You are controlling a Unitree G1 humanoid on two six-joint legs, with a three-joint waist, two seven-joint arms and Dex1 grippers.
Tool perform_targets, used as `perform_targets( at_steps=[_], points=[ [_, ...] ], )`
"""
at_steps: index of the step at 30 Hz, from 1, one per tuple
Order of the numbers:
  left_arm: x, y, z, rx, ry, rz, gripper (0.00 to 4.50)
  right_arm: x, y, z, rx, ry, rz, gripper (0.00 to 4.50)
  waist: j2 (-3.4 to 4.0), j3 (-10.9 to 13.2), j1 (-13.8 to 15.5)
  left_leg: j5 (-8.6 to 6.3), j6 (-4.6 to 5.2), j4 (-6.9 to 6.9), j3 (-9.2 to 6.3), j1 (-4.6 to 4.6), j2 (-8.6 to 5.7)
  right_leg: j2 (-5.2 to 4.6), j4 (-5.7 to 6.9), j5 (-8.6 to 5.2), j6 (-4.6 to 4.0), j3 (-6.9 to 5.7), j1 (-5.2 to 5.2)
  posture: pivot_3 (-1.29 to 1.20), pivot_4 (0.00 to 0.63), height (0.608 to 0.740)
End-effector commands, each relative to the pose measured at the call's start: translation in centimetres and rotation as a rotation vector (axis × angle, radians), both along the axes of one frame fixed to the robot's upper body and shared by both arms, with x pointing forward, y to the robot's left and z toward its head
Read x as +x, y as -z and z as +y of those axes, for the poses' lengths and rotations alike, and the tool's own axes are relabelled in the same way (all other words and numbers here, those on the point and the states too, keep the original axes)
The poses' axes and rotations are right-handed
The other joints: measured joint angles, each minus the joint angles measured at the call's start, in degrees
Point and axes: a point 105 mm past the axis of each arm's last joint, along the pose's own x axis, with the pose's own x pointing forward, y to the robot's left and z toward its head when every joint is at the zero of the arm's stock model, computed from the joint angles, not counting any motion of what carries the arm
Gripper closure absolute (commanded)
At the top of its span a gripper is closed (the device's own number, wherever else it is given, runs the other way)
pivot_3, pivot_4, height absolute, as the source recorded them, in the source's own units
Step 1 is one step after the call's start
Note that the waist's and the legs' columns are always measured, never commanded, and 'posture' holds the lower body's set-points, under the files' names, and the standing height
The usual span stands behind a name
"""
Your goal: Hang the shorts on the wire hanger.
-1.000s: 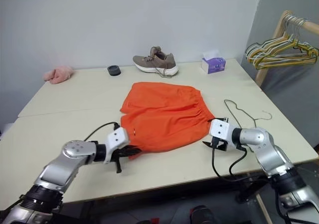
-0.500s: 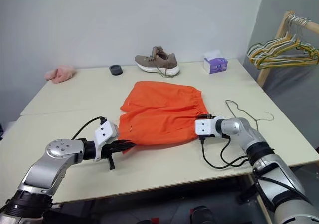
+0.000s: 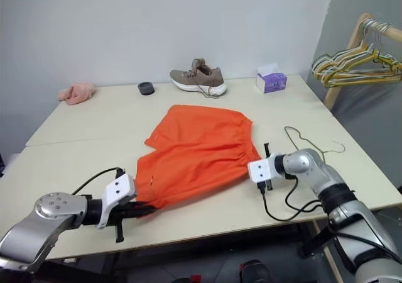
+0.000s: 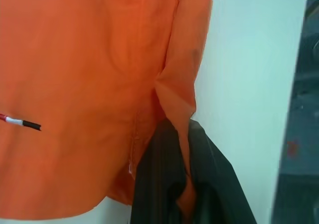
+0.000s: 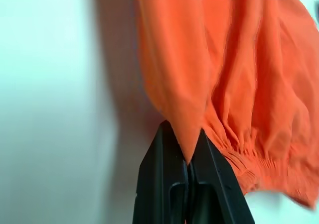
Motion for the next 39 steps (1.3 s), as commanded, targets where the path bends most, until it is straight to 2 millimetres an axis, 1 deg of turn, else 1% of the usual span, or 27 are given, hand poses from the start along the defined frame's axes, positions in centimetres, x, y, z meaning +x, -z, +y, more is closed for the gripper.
perform_targets(
  at_steps=[1,2,5,8,9,11,12,15,16,18,19,21,25,29,31,32,36,37,39],
  points=[
    [-1.9,-0.8,-0.5,-0.005,0.036,0.024,4.5,-1.7,-1.6,0.2,0.013,-0.054,0.014,4.49,0.02,0.0,0.3,0.0,0.0,0.0,0.01,0.0,0.01,0.0,0.01,-0.01,-0.02,0.01,0.0,-0.15,0.0,0.74],
    [-2.5,-0.6,-0.5,-0.004,0.035,0.043,4.5,-2.3,-1.6,0.1,0.007,-0.063,0.031,4.49,0.03,0.0,0.6,0.0,0.0,0.0,0.04,0.02,0.01,-0.01,0.01,-0.02,-0.02,0.02,0.01,-0.15,0.0,0.74],
    [-3.8,-0.1,-0.5,-0.004,0.027,0.076,4.5,-3.6,-1.3,-0.2,-0.009,-0.073,0.072,4.49,0.02,0.0,1.1,0.0,0.0,0.02,0.03,0.05,0.02,-0.01,0.19,-0.11,-0.09,-0.01,-0.01,-0.14,0.0,0.74],
    [-5.0,0.2,-0.6,-0.017,0.017,0.113,4.5,-4.9,-0.9,-0.6,-0.041,-0.089,0.124,4.49,-0.02,0.0,2.1,-0.01,-0.01,0.02,0.08,0.3,0.03,-0.04,0.56,-0.44,-0.59,-0.02,0.01,-0.13,0.0,0.74],
    [-5.3,0.3,-0.7,-0.023,0.013,0.122,4.5,-5.2,-0.8,-0.6,-0.044,-0.095,0.139,4.49,-0.02,0.1,2.3,-0.01,-0.01,0.02,0.09,0.38,0.04,-0.04,0.62,-0.48,-0.6,-0.02,0.03,-0.13,0.0,0.74],
    [-5.6,0.4,-0.8,-0.038,0.012,0.133,4.5,-5.4,-0.6,-0.4,-0.042,-0.088,0.166,4.49,-0.04,0.2,2.6,-0.02,-0.03,0.0,0.17,0.71,0.06,-0.06,0.67,-0.56,-0.65,-0.01,0.06,-0.13,0.0,0.74],
    [-5.7,0.4,-0.9,-0.053,0.006,0.137,4.5,-5.6,-0.4,-0.3,-0.039,-0.082,0.189,4.49,-0.04,0.2,2.7,-0.03,-0.04,-0.01,0.23,0.9,0.1,-0.26,0.68,-0.59,-0.69,-0.01,0.26,-0.12,0.0,0.74],
    [-5.8,0.9,-0.3,-0.051,-0.017,0.142,4.5,-6.3,-0.1,-0.4,-0.067,-0.077,0.259,4.49,-0.05,0.2,3.3,-0.08,-0.13,0.0,0.2,0.95,0.49,-0.33,0.68,-0.61,-0.73,-0.04,0.34,-0.13,0.0,0.74],
    [-5.7,1.1,-0.1,-0.049,-0.031,0.138,4.3,-6.4,-0.1,-0.4,-0.069,-0.078,0.268,4.5,-0.06,0.2,3.5,-0.07,-0.12,0.0,0.26,0.95,0.51,-0.33,0.68,-0.61,-0.73,-0.04,0.34,-0.13,0.0,0.74],
    [-5.8,1.4,0.2,-0.05,-0.044,0.142,3.91,-6.5,-0.3,-0.2,-0.065,-0.08,0.27,4.12,-0.06,0.2,3.9,-0.04,-0.07,0.0,0.34,0.94,0.54,-0.32,0.68,-0.63,-0.76,-0.1,0.32,-0.13,0.0,0.74],
    [-5.9,1.6,0.2,-0.053,-0.046,0.144,3.62,-6.6,-0.4,-0.3,-0.067,-0.084,0.271,3.92,-0.06,0.2,3.9,-0.05,-0.08,0.0,0.4,0.93,0.54,-0.3,0.67,-0.64,-0.75,-0.14,0.29,-0.13,0.0,0.74],
    [-6.1,1.8,0.3,-0.056,-0.044,0.146,3.08,-6.7,-0.4,-0.3,-0.072,-0.091,0.271,3.33,-0.08,0.2,4.0,-0.08,-0.12,0.0,0.48,0.92,0.55,-0.28,0.66,-0.71,-0.71,-0.15,0.28,-0.13,0.0,0.74],
    [-5.8,1.8,0.4,-0.052,-0.033,0.1,1.9,-7.2,-0.8,-0.6,-0.06,-0.098,0.308,1.96,-0.1,0.3,4.0,-0.15,-0.23,-0.01,0.74,0.92,0.61,-0.24,0.64,-0.8,-0.69,-0.1,0.27,-0.14,0.0,0.74],
    [-4.6,1.3,0.4,-0.07,-0.031,-0.007,0.73,-8.2,-1.4,-0.7,0.015,-0.067,0.423,0.55,-0.17,0.3,4.0,-0.19,-0.29,-0.02,0.8,0.92,0.67,-0.24,0.63,-0.84,-0.71,-0.08,0.26,-0.14,0.0,0.74],
    [-4.0,1.1,0.1,-0.084,-0.021,-0.057,0.16,-8.4,-1.7,-0.9,0.065,-0.032,0.47,0.0,-0.23,0.3,4.0,-0.2,-0.3,-0.02,0.79,0.92,0.7,-0.22,0.62,-0.85,-0.71,-0.08,0.26,-0.15,0.0,0.74],
    [-3.9,0.9,-0.3,-0.1,-0.012,-0.07,0.07,-8.4,-2.0,-1.0,0.091,-0.011,0.479,0.0,-0.24,0.3,4.0,-0.2,-0.3,-0.02,0.79,0.92,0.71,-0.22,0.62,-0.85,-0.71,-0.08,0.26,-0.15,0.0,0.74],
    [-4.9,0.3,-1.7,-0.143,0.073,-0.04,0.07,-8.2,-3.2,-1.8,0.183,0.079,0.508,0.0,-0.31,0.4,3.9,-0.21,-0.31,-0.01,0.86,0.92,0.72,-0.21,0.62,-0.85,-0.71,-0.02,0.23,-0.17,0.0,0.74],
    [-5.0,0.2,-1.8,-0.146,0.086,-0.043,0.07,-8.2,-3.5,-2.0,0.207,0.096,0.521,0.0,-0.34,0.4,3.9,-0.23,-0.34,-0.01,0.89,0.92,0.73,-0.21,0.62,-0.85,-0.7,-0.01,0.22,-0.17,0.0,0.74],
    [-4.4,-0.6,-2.2,-0.172,0.089,-0.062,0.07,-8.3,-4.2,-2.0,0.27,0.135,0.554,0.0,-0.33,0.4,3.9,-0.24,-0.37,-0.02,0.91,0.9,0.74,-0.19,0.61,-0.86,-0.71,0.01,0.18,-0.18,0.0,0.74]
  ],
)
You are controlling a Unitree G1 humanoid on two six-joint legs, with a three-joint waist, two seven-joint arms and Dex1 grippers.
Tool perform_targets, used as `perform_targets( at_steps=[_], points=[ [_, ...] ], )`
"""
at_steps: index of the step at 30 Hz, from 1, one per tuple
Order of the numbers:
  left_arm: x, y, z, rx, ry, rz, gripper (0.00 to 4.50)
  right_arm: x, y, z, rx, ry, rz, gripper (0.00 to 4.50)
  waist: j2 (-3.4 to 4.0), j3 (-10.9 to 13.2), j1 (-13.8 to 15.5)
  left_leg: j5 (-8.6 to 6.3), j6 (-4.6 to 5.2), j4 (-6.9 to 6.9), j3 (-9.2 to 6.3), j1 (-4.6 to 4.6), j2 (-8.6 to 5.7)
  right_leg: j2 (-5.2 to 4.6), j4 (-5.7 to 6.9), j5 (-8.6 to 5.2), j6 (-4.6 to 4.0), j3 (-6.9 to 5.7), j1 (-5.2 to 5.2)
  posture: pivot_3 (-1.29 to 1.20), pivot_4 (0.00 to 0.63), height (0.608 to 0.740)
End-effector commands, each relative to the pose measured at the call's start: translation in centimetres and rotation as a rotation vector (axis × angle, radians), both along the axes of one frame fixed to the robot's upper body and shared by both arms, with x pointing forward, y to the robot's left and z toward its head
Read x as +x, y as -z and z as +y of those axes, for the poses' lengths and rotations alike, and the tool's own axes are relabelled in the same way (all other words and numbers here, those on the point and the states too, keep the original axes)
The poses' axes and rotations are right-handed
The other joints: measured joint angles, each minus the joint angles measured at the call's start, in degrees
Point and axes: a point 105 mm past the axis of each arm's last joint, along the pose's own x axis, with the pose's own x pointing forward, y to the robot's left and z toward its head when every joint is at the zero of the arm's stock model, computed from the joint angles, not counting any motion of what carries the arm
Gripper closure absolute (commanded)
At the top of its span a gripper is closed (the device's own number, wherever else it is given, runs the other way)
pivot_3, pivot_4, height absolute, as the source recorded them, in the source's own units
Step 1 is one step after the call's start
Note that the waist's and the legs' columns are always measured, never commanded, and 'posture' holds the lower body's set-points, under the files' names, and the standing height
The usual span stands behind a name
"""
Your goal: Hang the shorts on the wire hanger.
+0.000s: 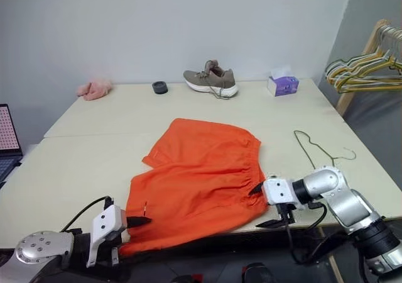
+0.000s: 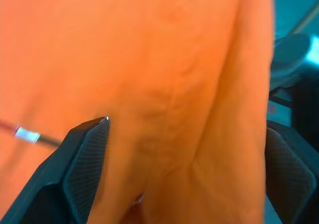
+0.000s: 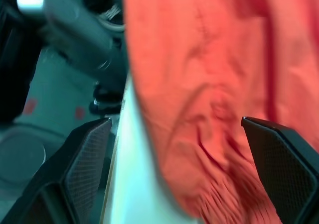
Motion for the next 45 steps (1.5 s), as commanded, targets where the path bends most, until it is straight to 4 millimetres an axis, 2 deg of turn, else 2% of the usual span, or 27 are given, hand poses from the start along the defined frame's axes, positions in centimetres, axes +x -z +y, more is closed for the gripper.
perform_targets(
  at_steps=[1,4,7,11,15,17,19,20,24,26,29,31,33,36,40,45],
  points=[
    [0.9,-1.9,-1.1,-0.047,0.036,-0.072,0.07,0.2,-2.4,0.1,0.105,0.076,0.011,0.0,0.0,0.0,0.0,0.0,0.0,0.0,0.0,-0.02,0.01,0.03,0.0,0.0,0.0,0.0,-0.03,-0.18,0.0,0.74],
    [1.7,-2.3,-1.6,-0.053,0.043,-0.102,0.07,0.6,-3.3,0.2,0.199,0.175,0.045,0.0,-0.01,0.0,0.0,0.0,-0.01,0.0,-0.02,-0.04,0.06,0.27,0.01,0.0,0.0,0.0,-0.06,-0.19,0.0,0.74],
    [1.5,-2.5,-2.5,-0.073,0.089,-0.082,0.07,0.9,-4.0,0.0,0.266,0.259,0.079,0.0,-0.01,0.0,-0.2,-0.01,-0.02,0.0,0.02,-0.04,0.06,0.31,0.01,0.0,0.0,0.05,-0.07,-0.2,0.0,0.74],
    [0.4,-2.0,-2.4,-0.01,0.163,-0.034,0.07,-0.3,-4.1,0.0,0.272,0.256,0.123,0.0,-0.02,0.0,-0.4,-0.09,-0.13,0.0,0.12,-0.1,0.06,0.4,-0.04,-0.05,-0.01,0.13,-0.16,-0.22,0.0,0.74],
    [1.4,-2.8,-2.3,-0.045,0.123,-0.073,0.07,-0.8,-4.2,0.2,0.279,0.258,0.149,0.0,-0.01,0.0,-0.6,-0.21,-0.28,0.0,0.11,-0.09,0.12,0.69,-0.03,-0.15,-0.16,0.13,-0.19,-0.22,0.0,0.74],
    [3.2,-4.2,-2.5,-0.062,0.081,-0.186,0.07,-1.2,-4.3,0.2,0.279,0.249,0.179,0.0,-0.01,0.0,-0.6,-0.22,-0.3,-0.01,0.06,-0.08,0.14,0.74,0.0,-0.17,-0.21,0.09,-0.19,-0.22,0.0,0.74],
    [5.7,-6.9,-3.2,-0.144,0.007,-0.36,0.07,-1.2,-4.5,0.2,0.299,0.256,0.2,0.0,-0.02,0.1,-0.4,-0.22,-0.3,0.0,0.07,-0.08,0.13,0.75,-0.01,-0.17,-0.2,0.11,-0.18,-0.21,0.0,0.74],
    [6.4,-7.9,-3.6,-0.2,-0.024,-0.39,0.07,-0.9,-4.7,0.1,0.318,0.277,0.198,0.0,-0.07,0.1,-0.1,-0.22,-0.29,0.01,0.03,-0.1,0.12,0.73,0.0,-0.16,-0.17,0.09,-0.16,-0.21,0.0,0.74],
    [7.0,-10.1,-5.3,-0.395,-0.057,-0.338,0.07,0.4,-5.3,-0.5,0.373,0.354,0.186,0.0,-0.22,-0.1,-0.5,-0.22,-0.29,0.05,0.05,-0.09,0.1,0.79,-0.03,0.07,0.24,0.12,-0.06,-0.22,0.0,0.74],
    [7.2,-10.4,-6.0,-0.446,-0.066,-0.302,0.07,1.8,-5.6,-1.4,0.418,0.442,0.141,0.0,-0.27,0.0,-1.0,-0.22,-0.3,0.04,0.14,-0.13,0.09,0.79,-0.04,0.07,0.28,0.21,0.13,-0.22,0.0,0.74],
    [7.9,-9.9,-6.6,-0.416,-0.075,-0.312,0.07,4.4,-5.6,-3.1,0.464,0.624,0.063,0.0,-0.28,0.0,-1.8,-0.24,-0.32,0.02,0.09,-0.15,0.1,0.86,-0.05,0.05,0.28,0.18,0.12,-0.23,0.0,0.74],
    [8.4,-9.6,-7.2,-0.413,-0.079,-0.311,0.07,6.1,-5.2,-4.9,0.468,0.769,0.024,0.0,-0.26,0.0,-1.9,-0.24,-0.32,0.03,0.09,-0.14,0.09,0.88,-0.05,0.05,0.29,0.22,0.12,-0.24,0.0,0.74],
    [8.3,-8.7,-7.9,-0.382,-0.057,-0.277,0.07,8.3,-4.3,-7.9,0.403,0.992,-0.094,0.0,-0.26,0.0,-2.1,-0.23,-0.32,0.04,0.11,-0.13,0.09,0.88,-0.05,0.05,0.29,0.23,0.14,-0.24,0.0,0.74],
    [7.8,-7.9,-8.4,-0.337,-0.013,-0.269,0.07,9.5,-3.5,-10.0,0.317,1.138,-0.162,0.0,-0.21,0.0,-2.8,-0.23,-0.32,0.03,0.13,-0.14,0.08,0.88,-0.05,0.05,0.28,0.28,0.13,-0.25,0.0,0.74],
    [8.8,-9.3,-9.0,-0.355,-0.035,-0.336,0.07,11.8,-3.6,-13.8,0.293,1.416,-0.255,0.0,-0.16,0.0,-3.6,-0.23,-0.32,0.0,0.13,-0.23,0.08,0.89,-0.01,0.03,0.24,0.29,0.03,-0.26,0.0,0.74],
    [9.5,-10.2,-9.4,-0.356,-0.038,-0.372,0.07,12.9,-2.9,-15.5,0.244,1.536,-0.268,0.0,-0.11,0.0,-4.5,-0.23,-0.31,0.02,0.13,-0.21,0.08,0.91,0.0,0.04,0.26,0.29,0.07,-0.26,0.0,0.74]
  ],
)
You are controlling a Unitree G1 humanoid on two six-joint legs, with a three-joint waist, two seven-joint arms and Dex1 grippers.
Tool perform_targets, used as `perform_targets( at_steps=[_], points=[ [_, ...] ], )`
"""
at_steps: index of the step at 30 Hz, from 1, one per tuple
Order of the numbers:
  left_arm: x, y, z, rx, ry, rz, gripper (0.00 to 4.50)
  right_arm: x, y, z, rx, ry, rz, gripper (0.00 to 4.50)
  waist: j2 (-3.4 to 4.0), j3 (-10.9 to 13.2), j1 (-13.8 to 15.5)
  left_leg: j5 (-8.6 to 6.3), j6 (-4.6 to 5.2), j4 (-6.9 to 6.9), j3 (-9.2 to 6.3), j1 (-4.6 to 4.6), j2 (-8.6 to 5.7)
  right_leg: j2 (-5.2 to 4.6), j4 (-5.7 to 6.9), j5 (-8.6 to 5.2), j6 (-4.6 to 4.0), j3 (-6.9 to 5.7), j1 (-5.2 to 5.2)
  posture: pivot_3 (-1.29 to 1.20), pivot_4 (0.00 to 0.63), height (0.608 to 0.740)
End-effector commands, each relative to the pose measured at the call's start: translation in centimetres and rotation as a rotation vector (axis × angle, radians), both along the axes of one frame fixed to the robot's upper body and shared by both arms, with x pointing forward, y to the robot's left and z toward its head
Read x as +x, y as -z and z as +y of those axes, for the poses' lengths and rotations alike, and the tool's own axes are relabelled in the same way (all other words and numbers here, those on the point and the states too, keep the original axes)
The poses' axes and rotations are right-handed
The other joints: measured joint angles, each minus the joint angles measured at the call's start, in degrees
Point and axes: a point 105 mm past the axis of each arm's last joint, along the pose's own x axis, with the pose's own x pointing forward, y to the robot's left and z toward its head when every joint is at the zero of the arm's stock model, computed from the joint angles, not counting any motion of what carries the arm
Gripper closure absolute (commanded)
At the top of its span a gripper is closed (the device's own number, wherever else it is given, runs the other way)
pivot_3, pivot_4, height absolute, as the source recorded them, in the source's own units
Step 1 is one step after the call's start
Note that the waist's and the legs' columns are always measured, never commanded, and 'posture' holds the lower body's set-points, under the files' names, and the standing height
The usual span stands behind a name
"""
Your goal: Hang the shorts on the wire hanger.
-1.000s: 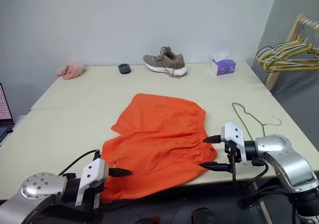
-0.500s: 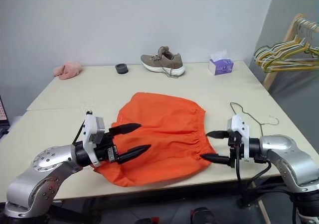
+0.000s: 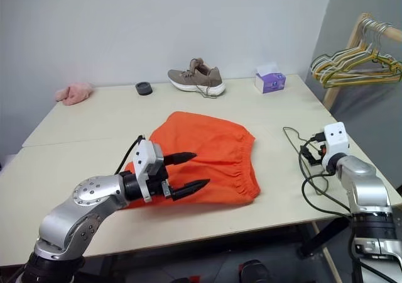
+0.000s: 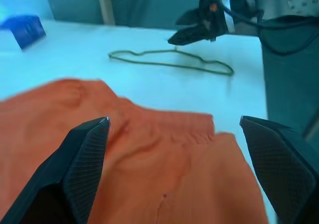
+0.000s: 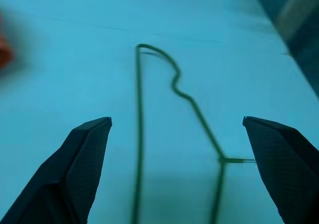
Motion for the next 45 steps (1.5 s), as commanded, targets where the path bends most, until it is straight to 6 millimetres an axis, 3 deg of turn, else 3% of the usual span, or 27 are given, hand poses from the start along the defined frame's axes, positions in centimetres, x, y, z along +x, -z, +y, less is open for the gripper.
perform_targets(
  at_steps=[1,6,10,14,17,23,31,36,42,45],
  points=[
    [0.2,-0.9,-0.3,0.008,0.004,-0.047,0.07,0.7,-0.4,-1.3,-0.025,0.077,-0.004,0.0,0.0,0.0,-0.4,0.0,0.0,0.0,0.0,0.0,0.0,0.0,0.0,0.0,0.0,0.0,0.01,-0.26,0.0,0.74],
    [0.2,0.0,0.0,0.022,-0.001,-0.032,0.07,0.9,2.4,-2.6,0.0,0.14,0.128,0.0,0.01,0.0,-1.0,0.0,0.0,0.0,0.02,0.01,-0.01,0.0,0.0,0.0,0.01,0.03,0.02,-0.26,0.0,0.74],
    [0.0,1.9,1.0,0.043,-0.026,0.01,0.07,1.1,2.8,-2.8,-0.023,0.122,0.131,0.0,0.08,0.0,-1.5,0.0,0.01,0.0,0.01,0.02,0.0,0.0,0.0,0.0,0.0,0.03,0.03,-0.25,0.0,0.74],
    [-0.8,3.6,1.9,0.076,-0.026,0.048,0.07,1.1,0.7,1.3,-0.008,-0.154,0.025,0.0,0.12,0.0,-2.4,0.0,0.01,0.0,0.02,0.04,0.01,0.01,0.01,0.0,0.0,0.04,0.03,-0.24,0.0,0.74],
    [-1.3,5.2,3.3,0.102,-0.062,0.091,0.07,-2.1,-0.1,6.4,-0.073,-0.505,-0.001,0.0,0.12,0.0,-2.2,0.0,0.0,-0.02,-0.07,0.04,0.04,0.02,0.02,-0.06,0.01,-0.01,0.03,-0.25,0.0,0.74],
    [-1.6,5.9,4.2,0.111,-0.088,0.111,0.07,-8.7,1.0,12.4,-0.251,-1.024,0.053,0.0,0.08,0.0,-1.9,-0.02,-0.03,-0.02,-0.1,0.03,0.0,-0.06,0.02,-0.11,0.06,-0.06,0.05,-0.26,0.0,0.74],
    [-1.7,6.0,4.5,0.119,-0.077,0.11,0.07,-9.7,1.9,15.6,-0.535,-1.288,0.009,0.0,-0.04,0.0,-2.4,-0.02,-0.03,0.0,-0.06,0.17,0.01,-0.09,0.01,-0.25,-0.2,-0.05,0.11,-0.26,0.0,0.74],
    [-1.6,6.4,4.9,0.12,-0.079,0.108,0.07,-9.7,2.6,17.7,-0.601,-1.394,-0.034,0.0,-0.04,0.0,-2.3,-0.04,-0.06,-0.04,-0.11,0.13,0.02,-0.08,0.01,-0.13,0.02,-0.11,0.08,-0.25,0.0,0.74],
    [-1.5,6.9,5.2,0.121,-0.085,0.102,0.07,-10.0,4.6,18.9,-0.654,-1.468,0.001,0.0,-0.05,0.0,-1.9,-0.07,-0.1,-0.02,-0.14,0.09,0.0,-0.09,0.0,-0.14,0.02,-0.12,0.08,-0.25,0.0,0.74],
    [-1.6,7.2,5.4,0.125,-0.087,0.102,0.0,-9.3,4.9,19.3,-0.648,-1.43,-0.002,0.66,-0.12,0.0,-2.0,-0.06,-0.1,-0.02,-0.18,0.14,0.02,-0.07,0.02,-0.14,0.03,-0.15,0.11,-0.25,0.0,0.74]
  ],
)
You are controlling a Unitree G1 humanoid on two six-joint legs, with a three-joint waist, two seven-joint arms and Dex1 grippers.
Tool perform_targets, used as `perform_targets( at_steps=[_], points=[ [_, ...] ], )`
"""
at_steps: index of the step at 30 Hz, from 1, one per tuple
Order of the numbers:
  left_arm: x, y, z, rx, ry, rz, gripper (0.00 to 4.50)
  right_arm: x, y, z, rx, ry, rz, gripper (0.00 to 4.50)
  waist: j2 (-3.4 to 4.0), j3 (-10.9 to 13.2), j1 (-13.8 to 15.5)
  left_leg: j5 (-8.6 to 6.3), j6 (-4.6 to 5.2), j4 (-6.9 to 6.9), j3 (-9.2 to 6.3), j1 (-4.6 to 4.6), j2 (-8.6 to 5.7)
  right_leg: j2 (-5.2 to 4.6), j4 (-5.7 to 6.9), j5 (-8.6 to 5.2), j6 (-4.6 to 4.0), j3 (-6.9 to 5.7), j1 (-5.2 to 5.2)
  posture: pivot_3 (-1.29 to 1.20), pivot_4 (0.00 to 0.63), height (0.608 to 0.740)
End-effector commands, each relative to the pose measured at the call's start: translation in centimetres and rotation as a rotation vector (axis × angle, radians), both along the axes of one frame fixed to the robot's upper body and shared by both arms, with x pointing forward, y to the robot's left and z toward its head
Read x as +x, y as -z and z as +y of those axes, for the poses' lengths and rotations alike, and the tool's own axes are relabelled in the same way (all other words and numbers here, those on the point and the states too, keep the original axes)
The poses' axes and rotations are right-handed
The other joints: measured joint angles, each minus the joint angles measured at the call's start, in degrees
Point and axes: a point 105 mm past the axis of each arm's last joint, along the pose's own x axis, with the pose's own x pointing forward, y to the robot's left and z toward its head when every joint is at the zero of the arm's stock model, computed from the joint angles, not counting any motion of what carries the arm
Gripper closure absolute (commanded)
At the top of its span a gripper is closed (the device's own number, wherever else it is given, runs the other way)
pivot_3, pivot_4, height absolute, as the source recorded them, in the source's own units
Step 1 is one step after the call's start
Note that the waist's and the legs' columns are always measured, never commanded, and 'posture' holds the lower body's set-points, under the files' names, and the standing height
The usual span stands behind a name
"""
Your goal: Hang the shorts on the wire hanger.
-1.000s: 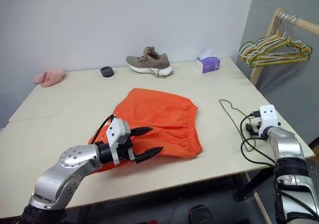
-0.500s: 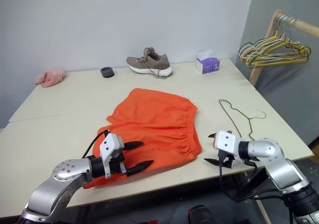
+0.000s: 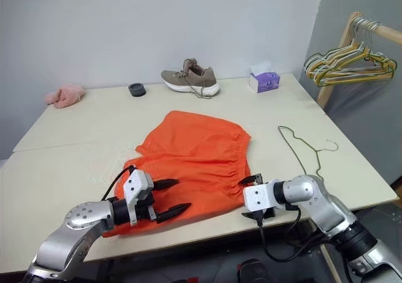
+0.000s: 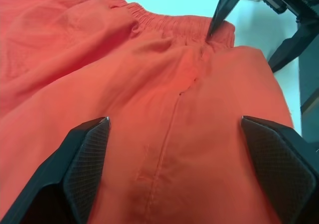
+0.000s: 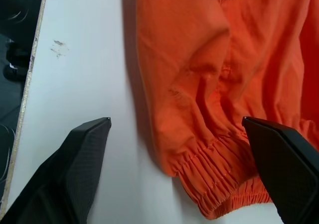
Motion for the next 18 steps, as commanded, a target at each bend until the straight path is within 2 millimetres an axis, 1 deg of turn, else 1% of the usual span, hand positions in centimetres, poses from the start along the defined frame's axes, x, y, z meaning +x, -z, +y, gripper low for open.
perform_targets(
  at_steps=[1,7,10,11,14,18],
  points=[
    [0.2,-0.5,0.3,0.003,0.002,-0.043,0.0,0.8,-0.1,0.5,0.001,0.018,-0.026,0.98,-0.01,0.0,-0.1,0.0,0.0,0.0,-0.02,0.0,0.01,0.02,0.02,0.0,0.0,-0.01,0.0,-0.25,0.0,0.74],
    [0.1,-0.4,0.1,0.006,0.012,-0.044,0.0,1.3,-0.4,1.0,0.027,0.025,-0.012,3.15,-0.01,0.0,-0.1,0.01,0.0,0.02,-0.02,0.04,0.0,0.02,0.07,0.02,0.01,0.01,0.01,-0.25,0.0,0.74],
    [-0.1,-0.5,0.0,0.006,0.019,-0.043,0.0,1.2,-0.6,0.6,0.007,-0.007,-0.019,4.22,0.0,0.0,-0.1,0.0,0.0,0.01,-0.02,0.02,0.0,0.02,0.06,0.01,0.0,0.01,0.0,-0.25,0.0,0.74],
    [-0.2,-0.4,0.0,0.007,0.024,-0.041,0.0,1.1,-0.7,0.2,-0.007,-0.02,-0.02,4.47,0.0,0.0,-0.1,0.0,0.0,0.01,-0.02,0.01,0.0,0.02,0.05,0.0,0.0,0.01,-0.01,-0.25,0.0,0.74],
    [-0.3,-0.4,-0.1,0.006,0.033,-0.037,0.0,0.5,-0.9,-1.1,-0.053,-0.067,-0.009,4.47,0.01,0.0,0.0,0.0,0.0,0.0,-0.01,-0.01,-0.01,0.0,0.03,-0.01,-0.01,0.01,-0.01,-0.25,0.0,0.74],
    [-0.2,-0.4,-0.2,0.006,0.039,-0.035,0.0,-0.5,-1.2,-3.5,-0.135,-0.125,0.005,4.47,0.01,0.0,0.1,0.0,0.0,0.01,0.0,-0.01,-0.03,-0.03,0.02,-0.01,0.0,-0.01,0.01,-0.26,0.0,0.74]
  ],
)
